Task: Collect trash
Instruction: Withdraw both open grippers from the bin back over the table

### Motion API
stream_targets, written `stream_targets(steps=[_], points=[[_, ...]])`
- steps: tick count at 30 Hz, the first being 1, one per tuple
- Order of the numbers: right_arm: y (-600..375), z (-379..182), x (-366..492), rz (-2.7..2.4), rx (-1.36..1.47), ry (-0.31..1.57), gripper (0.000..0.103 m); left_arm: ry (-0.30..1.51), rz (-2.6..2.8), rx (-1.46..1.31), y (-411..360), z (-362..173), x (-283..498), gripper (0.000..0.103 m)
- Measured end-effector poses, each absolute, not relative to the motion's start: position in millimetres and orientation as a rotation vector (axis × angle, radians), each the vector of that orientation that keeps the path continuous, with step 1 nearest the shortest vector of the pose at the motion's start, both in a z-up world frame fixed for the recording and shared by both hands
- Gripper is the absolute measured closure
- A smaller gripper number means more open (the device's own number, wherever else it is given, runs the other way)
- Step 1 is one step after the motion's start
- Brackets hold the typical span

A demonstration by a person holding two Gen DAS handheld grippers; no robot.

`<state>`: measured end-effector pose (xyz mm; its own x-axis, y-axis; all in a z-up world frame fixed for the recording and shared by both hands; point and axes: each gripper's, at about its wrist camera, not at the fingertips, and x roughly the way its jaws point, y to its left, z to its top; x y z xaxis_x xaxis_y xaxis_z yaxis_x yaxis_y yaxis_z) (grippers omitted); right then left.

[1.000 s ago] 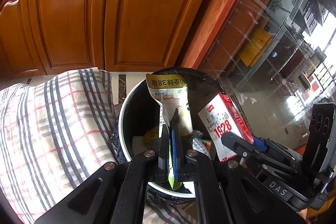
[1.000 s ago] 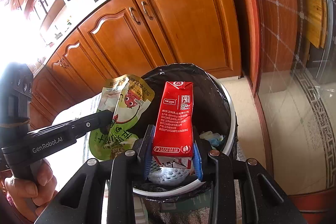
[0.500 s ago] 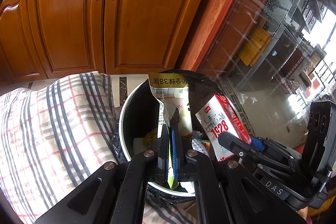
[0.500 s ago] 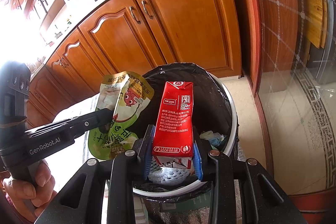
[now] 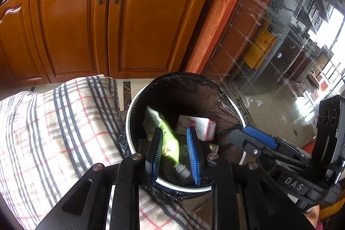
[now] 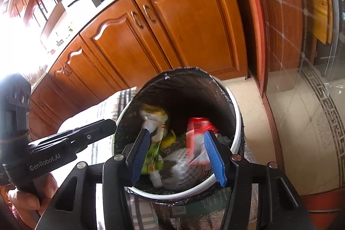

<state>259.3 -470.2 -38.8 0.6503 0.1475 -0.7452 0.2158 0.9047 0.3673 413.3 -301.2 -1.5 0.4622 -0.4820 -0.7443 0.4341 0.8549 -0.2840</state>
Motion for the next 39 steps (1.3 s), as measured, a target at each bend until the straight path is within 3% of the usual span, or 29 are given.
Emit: stream_targets(steps=[7, 12, 16, 19, 21, 36, 39], points=[[-463, -21, 243, -0.037, 0.468, 0.815, 0.044, 0.899, -0.536, -0.073, -276, 7, 384, 0.057], [-453, -11, 225, -0.029, 0.493, 0.772, 0.031, 0.886, -0.522, -0.095, -255, 11, 354, 0.050], [-442, -7, 204, -0.018, 0.528, 0.745, 0.025, 0.855, -0.514, -0.113, -232, 14, 318, 0.038], [-429, -6, 186, -0.011, 0.546, 0.725, 0.014, 0.827, -0.484, -0.124, -212, 12, 289, 0.026], [-420, -7, 174, -0.015, 0.556, 0.711, 0.007, 0.805, -0.485, -0.136, -197, 10, 266, 0.026], [-352, 4, 102, -0.033, 0.444, 0.625, 0.005, 0.672, -0.401, -0.181, -117, 8, 145, 0.022], [-342, 21, 90, -0.029, 0.395, 0.568, 0.005, 0.586, -0.373, -0.164, -106, 19, 121, 0.015]])
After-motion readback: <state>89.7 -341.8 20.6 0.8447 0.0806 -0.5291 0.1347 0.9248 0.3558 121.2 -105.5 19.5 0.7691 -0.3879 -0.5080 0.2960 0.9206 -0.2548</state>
